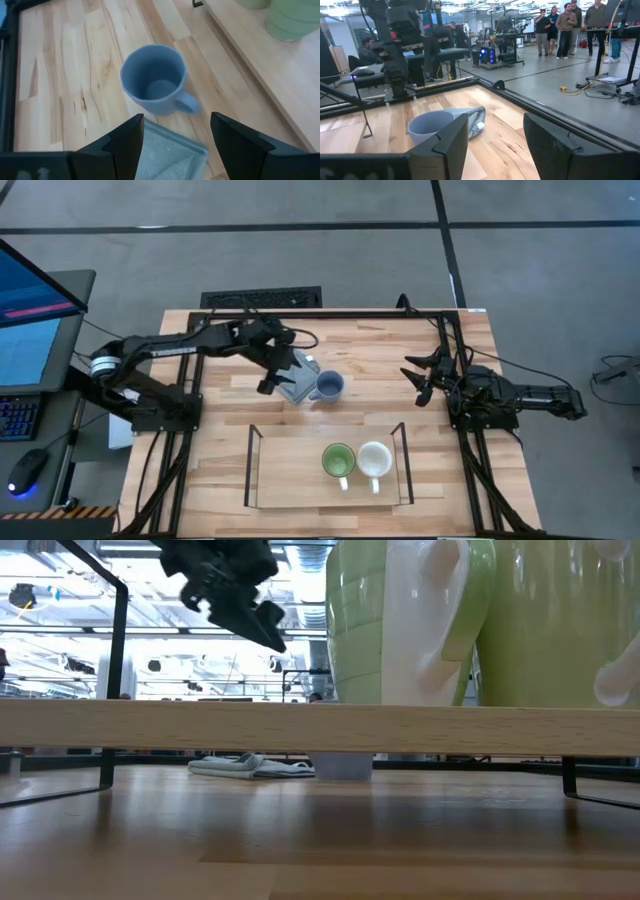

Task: Stack small to large cups/mugs on shelf
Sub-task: Put the blue mug on the shelf

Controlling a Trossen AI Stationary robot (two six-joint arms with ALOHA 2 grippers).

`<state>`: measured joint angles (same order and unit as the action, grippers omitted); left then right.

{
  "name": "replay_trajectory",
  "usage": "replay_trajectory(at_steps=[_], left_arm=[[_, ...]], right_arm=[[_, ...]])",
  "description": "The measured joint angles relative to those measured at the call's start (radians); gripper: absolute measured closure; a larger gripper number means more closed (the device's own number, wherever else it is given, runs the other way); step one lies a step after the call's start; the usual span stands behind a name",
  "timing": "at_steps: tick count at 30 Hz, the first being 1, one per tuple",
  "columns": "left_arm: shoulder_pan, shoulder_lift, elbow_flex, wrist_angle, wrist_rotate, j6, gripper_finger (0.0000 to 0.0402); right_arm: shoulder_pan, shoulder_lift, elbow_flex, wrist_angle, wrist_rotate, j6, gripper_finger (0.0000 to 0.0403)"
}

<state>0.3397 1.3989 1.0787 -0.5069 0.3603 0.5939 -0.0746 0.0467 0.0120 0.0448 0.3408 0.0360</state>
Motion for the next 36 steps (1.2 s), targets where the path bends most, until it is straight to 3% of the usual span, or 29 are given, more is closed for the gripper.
replay_trajectory(at_steps=[18, 36], left_arm=[[0.0, 0.291, 0.232, -0.018, -0.015, -0.12, 0.0179], [-0.003, 0.339, 0.281, -0.018, -0.108, -0.258, 0.0179]], right_arm=[[0.0, 0.005, 0.0, 0.0, -0.002, 0.0, 0.0191], [0.0, 0.103, 0.0, 0.0, 0.0, 0.037, 0.0191]])
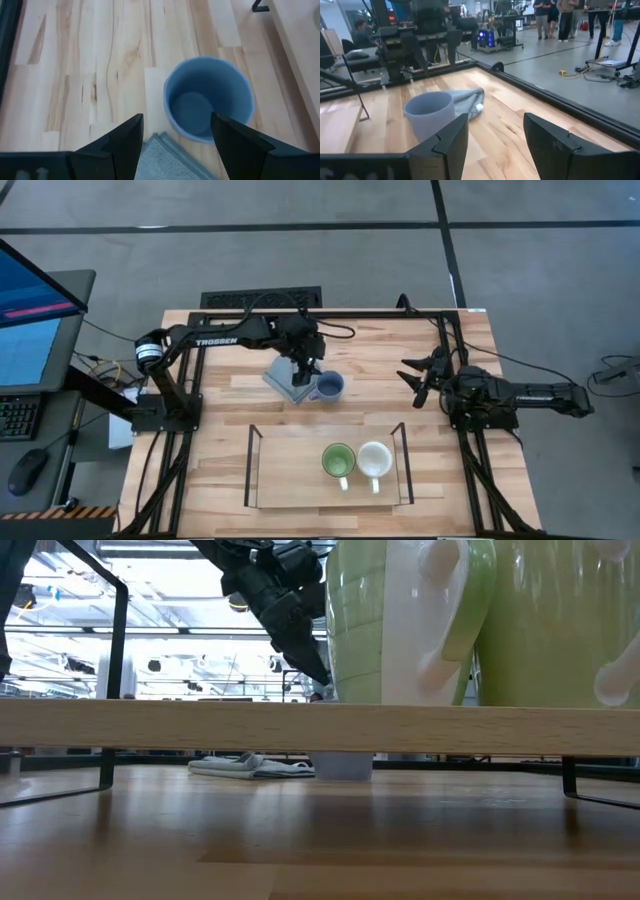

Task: Stack small to large cups/mugs on shelf
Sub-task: Put the blue mug on the shelf

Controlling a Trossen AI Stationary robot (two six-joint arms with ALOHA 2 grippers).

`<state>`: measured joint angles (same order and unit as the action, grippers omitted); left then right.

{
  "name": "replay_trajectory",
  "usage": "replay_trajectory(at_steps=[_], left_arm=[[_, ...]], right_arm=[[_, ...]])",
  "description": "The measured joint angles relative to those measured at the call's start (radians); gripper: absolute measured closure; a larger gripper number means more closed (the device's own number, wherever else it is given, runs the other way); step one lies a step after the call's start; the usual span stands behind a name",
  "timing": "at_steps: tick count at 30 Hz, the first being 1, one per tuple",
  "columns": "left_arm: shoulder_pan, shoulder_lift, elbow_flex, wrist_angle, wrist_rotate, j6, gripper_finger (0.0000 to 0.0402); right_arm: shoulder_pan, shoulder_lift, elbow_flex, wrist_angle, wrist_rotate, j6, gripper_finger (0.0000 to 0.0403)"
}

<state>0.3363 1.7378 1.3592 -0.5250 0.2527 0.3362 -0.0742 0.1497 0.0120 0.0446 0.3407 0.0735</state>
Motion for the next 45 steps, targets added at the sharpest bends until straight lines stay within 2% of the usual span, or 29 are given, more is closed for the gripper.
replay_trajectory(at_steps=[13, 26, 33, 45], left_arm=[[-0.002, 0.0, -0.002, 0.028, -0.004, -0.14, 0.0179], [-0.018, -0.001, -0.002, 0.037, -0.007, -0.176, 0.0179], [-0.028, 0.0, -0.002, 0.028, -0.078, -0.24, 0.0179], [-0.034, 0.076, 0.0, 0.046, -0.085, -0.28, 0.0179]], right_arm=[[0.0, 0.0, -0.002, 0.015, 0.001, -0.073, 0.0191], [0.0, 0.0, -0.002, 0.019, 0.001, -0.075, 0.0191], [0.0, 0.0, -0.002, 0.019, 0.001, -0.075, 0.0191], [0.0, 0.002, 0.0, 0.016, 0.002, -0.075, 0.0191]])
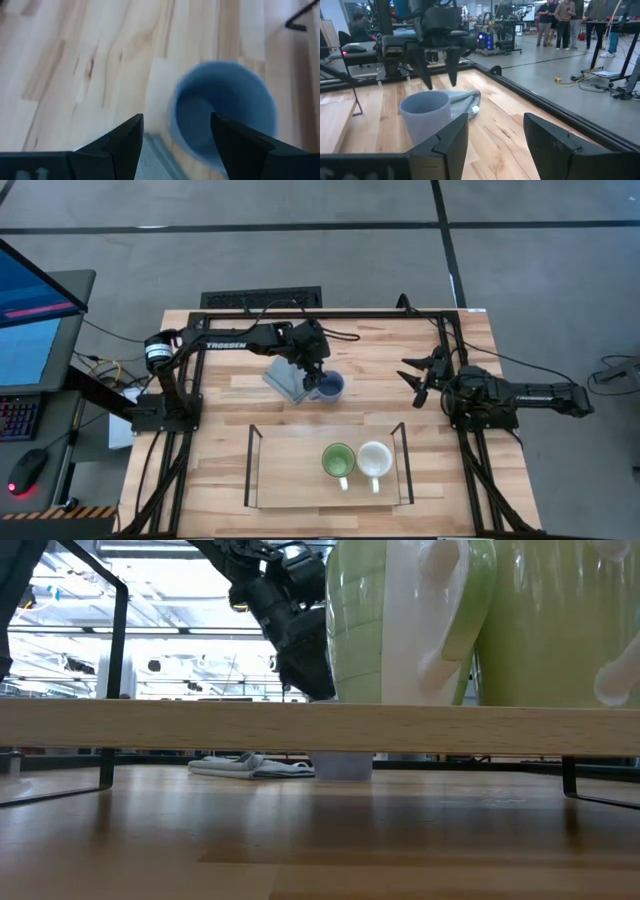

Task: Stack small to large cups/mugs on shelf
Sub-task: Put the blue mug on the shelf

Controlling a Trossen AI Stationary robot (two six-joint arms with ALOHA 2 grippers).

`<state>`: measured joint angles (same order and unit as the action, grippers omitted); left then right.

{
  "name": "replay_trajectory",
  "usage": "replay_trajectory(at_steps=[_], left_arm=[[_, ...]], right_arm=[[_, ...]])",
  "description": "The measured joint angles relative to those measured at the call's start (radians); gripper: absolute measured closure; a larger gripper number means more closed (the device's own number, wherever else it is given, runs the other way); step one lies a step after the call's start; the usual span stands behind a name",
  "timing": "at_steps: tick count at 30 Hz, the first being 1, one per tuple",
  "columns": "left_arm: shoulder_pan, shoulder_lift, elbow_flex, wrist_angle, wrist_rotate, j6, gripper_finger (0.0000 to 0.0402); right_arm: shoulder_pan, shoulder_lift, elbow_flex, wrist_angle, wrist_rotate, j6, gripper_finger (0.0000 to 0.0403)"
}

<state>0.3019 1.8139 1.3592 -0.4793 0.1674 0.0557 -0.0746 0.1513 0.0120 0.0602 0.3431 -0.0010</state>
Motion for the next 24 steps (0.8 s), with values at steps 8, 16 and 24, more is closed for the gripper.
replay_trajectory(at_steps=[8, 16, 24], left_arm=[[-0.002, 0.041, 0.0, -0.007, -0.012, -0.005, 0.0179], [-0.002, 0.07, 0.0, -0.006, -0.033, -0.005, 0.0179], [-0.002, 0.07, 0.0, -0.012, -0.032, 0.018, 0.0191]], right_arm=[[0.0, -0.002, 0.0, -0.007, -0.001, -0.007, 0.0191], [0.0, -0.001, 0.0, -0.011, -0.002, -0.008, 0.0191], [0.0, -0.001, 0.0, -0.011, -0.002, -0.008, 0.0191]])
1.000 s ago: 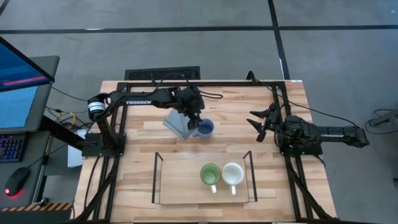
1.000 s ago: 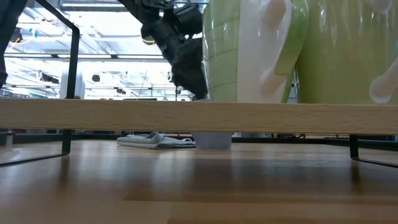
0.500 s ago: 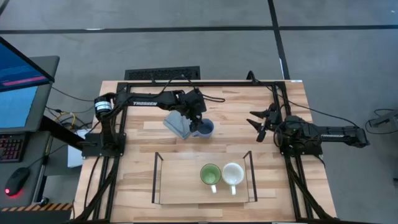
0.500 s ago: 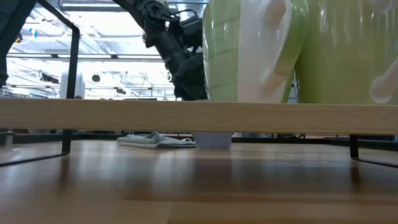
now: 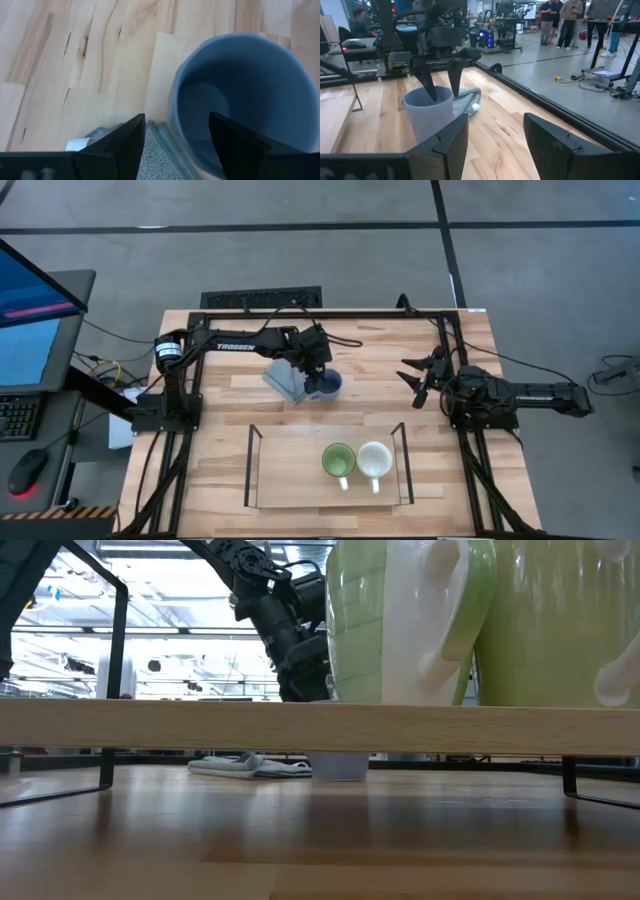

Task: Stack small to large cups/mugs on shelf
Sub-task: Put the blue mug on the shelf

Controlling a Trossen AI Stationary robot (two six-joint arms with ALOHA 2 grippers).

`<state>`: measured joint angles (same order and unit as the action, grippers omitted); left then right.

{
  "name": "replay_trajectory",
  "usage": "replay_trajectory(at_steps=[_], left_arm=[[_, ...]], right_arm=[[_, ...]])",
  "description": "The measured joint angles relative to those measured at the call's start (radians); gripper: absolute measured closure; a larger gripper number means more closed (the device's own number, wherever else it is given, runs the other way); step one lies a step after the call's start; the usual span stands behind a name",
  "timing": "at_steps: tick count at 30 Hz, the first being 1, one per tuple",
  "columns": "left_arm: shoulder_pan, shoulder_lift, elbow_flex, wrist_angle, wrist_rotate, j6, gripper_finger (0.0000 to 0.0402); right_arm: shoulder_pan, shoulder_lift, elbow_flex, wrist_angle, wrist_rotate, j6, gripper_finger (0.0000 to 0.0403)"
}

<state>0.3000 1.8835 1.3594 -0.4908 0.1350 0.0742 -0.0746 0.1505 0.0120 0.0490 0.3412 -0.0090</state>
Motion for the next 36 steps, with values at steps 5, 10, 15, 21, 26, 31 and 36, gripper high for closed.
replay_trajectory(at_steps=[5, 10, 15, 21, 26, 31, 36], left_arm=[[0.0, 0.0, 0.0, 0.0, 0.0, 0.011, 0.0217], [0.0, 0.0, 0.0, 0.0, 0.0, 0.011, 0.0247], [0.001, 0.0, 0.0, 0.0, -0.001, 0.019, 0.0272], [0.0, 0.0, 0.0, 0.0, -0.001, 0.027, 0.0295], [0.0, 0.0, 0.0, 0.001, -0.001, 0.047, 0.0312], [0.0, 0.0, 0.0, 0.001, -0.001, 0.054, 0.0335], [0.0, 0.0, 0.0, 0.002, -0.001, 0.073, 0.0374]], right_arm=[[0.0, 0.0, 0.0, 0.0, 0.0, 0.0, 0.0191], [0.0, 0.0, 0.0, -0.001, 0.0, 0.0, 0.0191], [0.0, 0.0, 0.0, -0.002, 0.0, 0.0, 0.0191], [0.0, 0.0, 0.0, -0.003, 0.0, 0.0, 0.0191], [0.0, 0.0, 0.0, -0.003, 0.0, 0.0, 0.0191], [0.0, 0.0, 0.0, -0.003, 0.0, 0.0, 0.0191], [0.0, 0.0, 0.0, -0.003, 0.0, 0.001, 0.0191]])
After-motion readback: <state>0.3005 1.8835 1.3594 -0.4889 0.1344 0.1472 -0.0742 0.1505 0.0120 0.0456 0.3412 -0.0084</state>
